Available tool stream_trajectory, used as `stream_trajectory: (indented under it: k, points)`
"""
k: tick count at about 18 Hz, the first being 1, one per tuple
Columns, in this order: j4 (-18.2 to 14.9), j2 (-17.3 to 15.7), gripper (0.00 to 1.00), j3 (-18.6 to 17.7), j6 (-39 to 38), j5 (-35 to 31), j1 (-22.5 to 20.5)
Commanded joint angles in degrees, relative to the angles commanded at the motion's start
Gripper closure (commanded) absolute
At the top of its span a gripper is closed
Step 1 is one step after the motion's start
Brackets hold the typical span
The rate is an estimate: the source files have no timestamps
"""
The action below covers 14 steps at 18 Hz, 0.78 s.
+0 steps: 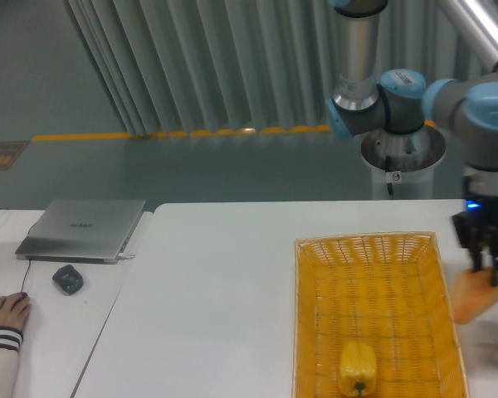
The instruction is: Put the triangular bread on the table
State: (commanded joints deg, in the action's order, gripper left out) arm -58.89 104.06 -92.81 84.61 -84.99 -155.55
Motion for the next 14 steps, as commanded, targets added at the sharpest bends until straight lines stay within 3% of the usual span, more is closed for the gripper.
stream_trajectory:
  k: [6, 14]
  points:
    - [0.35, 3.51, 0.60, 1.67, 12.41, 0.18, -9.59]
    - [0.44, 5.71, 0.59, 3.78, 13.12, 0.26, -11.18]
